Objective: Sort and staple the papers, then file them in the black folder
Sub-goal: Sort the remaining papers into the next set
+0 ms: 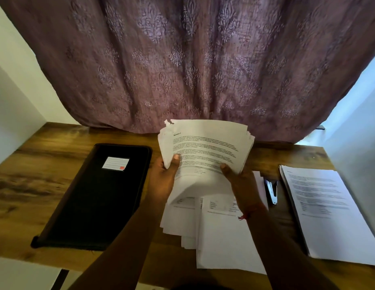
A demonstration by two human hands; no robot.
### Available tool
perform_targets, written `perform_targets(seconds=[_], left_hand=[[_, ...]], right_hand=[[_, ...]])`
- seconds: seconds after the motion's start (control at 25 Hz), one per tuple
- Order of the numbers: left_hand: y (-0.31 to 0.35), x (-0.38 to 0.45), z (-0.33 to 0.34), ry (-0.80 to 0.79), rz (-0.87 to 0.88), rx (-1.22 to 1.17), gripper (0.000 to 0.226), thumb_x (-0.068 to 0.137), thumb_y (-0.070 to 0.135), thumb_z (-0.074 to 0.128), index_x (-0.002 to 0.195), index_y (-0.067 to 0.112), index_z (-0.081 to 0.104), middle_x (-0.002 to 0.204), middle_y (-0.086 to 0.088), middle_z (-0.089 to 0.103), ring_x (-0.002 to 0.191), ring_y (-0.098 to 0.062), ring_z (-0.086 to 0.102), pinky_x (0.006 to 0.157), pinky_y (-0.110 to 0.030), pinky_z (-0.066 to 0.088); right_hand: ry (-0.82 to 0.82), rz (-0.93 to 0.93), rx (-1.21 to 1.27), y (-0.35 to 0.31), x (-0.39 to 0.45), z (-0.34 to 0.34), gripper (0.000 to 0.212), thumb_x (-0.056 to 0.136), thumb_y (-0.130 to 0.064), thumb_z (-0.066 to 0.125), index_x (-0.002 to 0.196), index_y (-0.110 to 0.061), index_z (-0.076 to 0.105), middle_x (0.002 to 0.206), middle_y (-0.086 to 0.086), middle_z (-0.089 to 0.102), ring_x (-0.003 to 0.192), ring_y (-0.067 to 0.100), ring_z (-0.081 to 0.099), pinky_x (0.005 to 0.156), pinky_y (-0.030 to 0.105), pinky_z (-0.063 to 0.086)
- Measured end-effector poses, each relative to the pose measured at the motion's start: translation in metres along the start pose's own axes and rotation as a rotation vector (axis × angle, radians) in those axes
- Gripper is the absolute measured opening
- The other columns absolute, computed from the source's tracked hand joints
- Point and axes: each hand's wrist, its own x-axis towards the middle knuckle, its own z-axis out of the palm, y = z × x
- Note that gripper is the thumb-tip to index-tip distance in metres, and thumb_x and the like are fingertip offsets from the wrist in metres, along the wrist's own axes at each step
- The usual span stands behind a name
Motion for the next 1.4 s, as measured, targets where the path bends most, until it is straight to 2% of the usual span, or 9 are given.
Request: perform_targets(seconds=[0.16, 0.36, 0.48, 0.68, 0.88, 1.04, 1.16, 1.32, 1.4], left_hand=[[0.02, -0.003, 0.006, -0.049, 0.075, -0.025, 0.037, 0.091, 0.042, 0.067, 0.126, 0.029, 0.062, 0.122, 0.006, 0.069, 0.113, -0.018, 0.066, 0.096, -0.048, 0.053], [0.058, -0.002, 0.011, 0.071, 0.245, 0.072, 0.027, 0.088, 0.031, 0.071, 0.111, 0.038, 0.058, 0.101, 0.024, 0.069, 0.096, 0.005, 0.066, 0.077, -0.017, 0.056], [0.071, 0.003, 0.01, 0.049, 0.319, 0.079, 0.029, 0.09, 0.019, 0.07, 0.115, 0.026, 0.06, 0.101, 0.02, 0.063, 0.09, 0.01, 0.063, 0.068, -0.011, 0.05], [0.069, 0.013, 0.004, -0.001, 0.376, 0.211, 0.015, 0.092, 0.027, 0.067, 0.105, 0.034, 0.063, 0.107, 0.006, 0.065, 0.095, -0.005, 0.065, 0.073, -0.022, 0.055], [0.069, 0.014, 0.005, 0.04, 0.32, 0.15, 0.016, 0.09, 0.023, 0.07, 0.09, 0.025, 0.054, 0.083, 0.013, 0.064, 0.073, 0.004, 0.064, 0.059, -0.014, 0.05], [0.057, 0.018, 0.005, 0.046, 0.172, -0.002, 0.03, 0.086, 0.029, 0.073, 0.107, 0.034, 0.052, 0.102, 0.011, 0.065, 0.089, -0.003, 0.066, 0.068, -0.017, 0.054], [0.039, 0.018, 0.002, -0.02, 0.036, -0.069, 0.034, 0.083, 0.032, 0.072, 0.114, 0.025, 0.063, 0.106, 0.003, 0.074, 0.099, -0.017, 0.071, 0.075, -0.025, 0.057], [0.041, 0.016, 0.002, -0.061, 0.004, -0.054, 0.041, 0.08, 0.043, 0.069, 0.114, 0.021, 0.068, 0.104, 0.004, 0.075, 0.098, -0.013, 0.071, 0.077, -0.024, 0.057], [0.034, 0.015, 0.004, -0.067, -0.034, -0.039, 0.049, 0.079, 0.054, 0.07, 0.116, 0.022, 0.069, 0.109, 0.001, 0.074, 0.101, -0.016, 0.071, 0.086, -0.034, 0.057]], right_hand=[[-0.006, -0.041, -0.002, -0.009, -0.001, 0.0, 0.026, 0.09, -0.017, 0.067, 0.105, -0.038, 0.065, 0.11, -0.014, 0.071, 0.107, 0.007, 0.065, 0.09, 0.031, 0.054], [-0.005, -0.088, -0.072, -0.023, 0.002, -0.006, 0.023, 0.088, -0.023, 0.068, 0.108, -0.035, 0.064, 0.106, -0.015, 0.072, 0.102, 0.005, 0.067, 0.083, 0.026, 0.056], [0.001, -0.124, -0.052, -0.038, 0.009, -0.009, 0.022, 0.086, -0.023, 0.069, 0.106, -0.03, 0.067, 0.102, -0.011, 0.073, 0.098, 0.008, 0.069, 0.078, 0.024, 0.057], [0.014, -0.108, -0.036, -0.048, 0.019, -0.004, 0.018, 0.086, -0.017, 0.071, 0.099, -0.029, 0.068, 0.094, -0.009, 0.074, 0.09, 0.01, 0.07, 0.079, 0.03, 0.056], [-0.007, -0.065, -0.02, -0.046, 0.019, -0.004, 0.017, 0.083, -0.021, 0.073, 0.099, -0.028, 0.069, 0.097, -0.004, 0.075, 0.093, 0.018, 0.071, 0.084, 0.04, 0.057], [-0.033, -0.033, 0.0, -0.045, 0.019, -0.002, 0.024, 0.079, -0.024, 0.073, 0.103, -0.021, 0.07, 0.102, 0.002, 0.074, 0.095, 0.02, 0.071, 0.086, 0.042, 0.057], [-0.053, 0.005, -0.013, -0.042, 0.017, 0.001, 0.028, 0.078, -0.022, 0.074, 0.106, -0.02, 0.069, 0.106, 0.001, 0.074, 0.096, 0.015, 0.071, 0.089, 0.039, 0.057], [0.014, -0.04, 0.025, -0.04, 0.02, -0.001, 0.028, 0.082, -0.015, 0.074, 0.11, -0.014, 0.069, 0.105, 0.002, 0.074, 0.097, 0.017, 0.071, 0.084, 0.034, 0.057], [0.028, -0.036, 0.032, -0.032, 0.017, 0.0, 0.03, 0.082, -0.016, 0.075, 0.11, -0.016, 0.068, 0.105, 0.0, 0.074, 0.097, 0.016, 0.07, 0.083, 0.033, 0.058]])
